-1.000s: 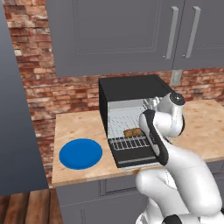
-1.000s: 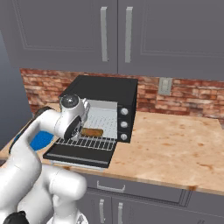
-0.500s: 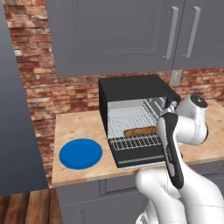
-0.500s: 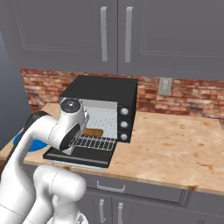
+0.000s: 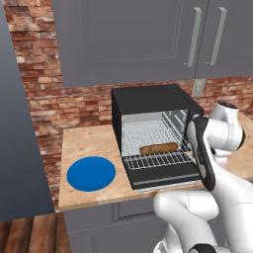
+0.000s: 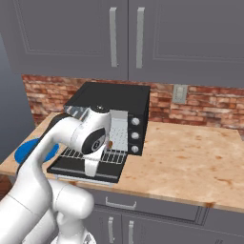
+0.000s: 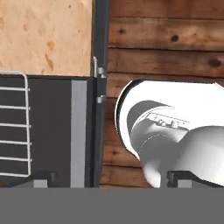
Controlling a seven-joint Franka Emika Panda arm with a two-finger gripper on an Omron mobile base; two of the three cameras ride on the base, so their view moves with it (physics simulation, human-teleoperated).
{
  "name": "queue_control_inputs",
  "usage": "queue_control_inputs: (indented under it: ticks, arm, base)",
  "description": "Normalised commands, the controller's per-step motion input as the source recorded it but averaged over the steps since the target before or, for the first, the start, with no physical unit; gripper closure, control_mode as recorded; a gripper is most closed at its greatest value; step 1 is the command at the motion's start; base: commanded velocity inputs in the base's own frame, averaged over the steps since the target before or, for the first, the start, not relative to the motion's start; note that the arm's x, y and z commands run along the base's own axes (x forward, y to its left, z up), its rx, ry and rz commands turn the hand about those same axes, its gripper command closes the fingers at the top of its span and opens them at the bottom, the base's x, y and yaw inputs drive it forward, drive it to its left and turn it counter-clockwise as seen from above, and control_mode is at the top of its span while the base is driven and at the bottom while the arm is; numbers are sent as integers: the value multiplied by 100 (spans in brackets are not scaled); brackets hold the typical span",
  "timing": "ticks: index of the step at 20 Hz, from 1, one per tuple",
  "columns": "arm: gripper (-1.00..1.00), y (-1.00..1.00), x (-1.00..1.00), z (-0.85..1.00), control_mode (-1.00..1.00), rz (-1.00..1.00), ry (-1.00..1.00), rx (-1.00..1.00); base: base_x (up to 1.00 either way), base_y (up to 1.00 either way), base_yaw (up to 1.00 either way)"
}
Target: Pull the toaster oven rack outwards. Pick up the baguette from the plate and place it on the toaster oven rack. Close the toaster oven door fully and set the temperature to the lowest setting.
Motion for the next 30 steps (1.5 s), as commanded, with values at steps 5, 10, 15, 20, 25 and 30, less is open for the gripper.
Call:
queue_control_inputs:
  ticks: [5,10,15,20,25,30]
  arm:
    - [-100,-17,-20,-33,-100,46,14,-4]
    - [-100,0,-42,-46,-100,43,-8,0]
    - [-100,0,-34,-38,-100,20,-29,0]
    - [-100,2,-1,-25,-100,12,-24,0]
    - [-100,1,28,-16,-100,10,-7,0]
    - [-100,0,48,-1,-100,9,0,0]
  base:
    - [0,0,0]
    - [0,0,0]
    - [0,0,0]
    - [0,0,0]
    - [0,0,0]
    - [0,0,0]
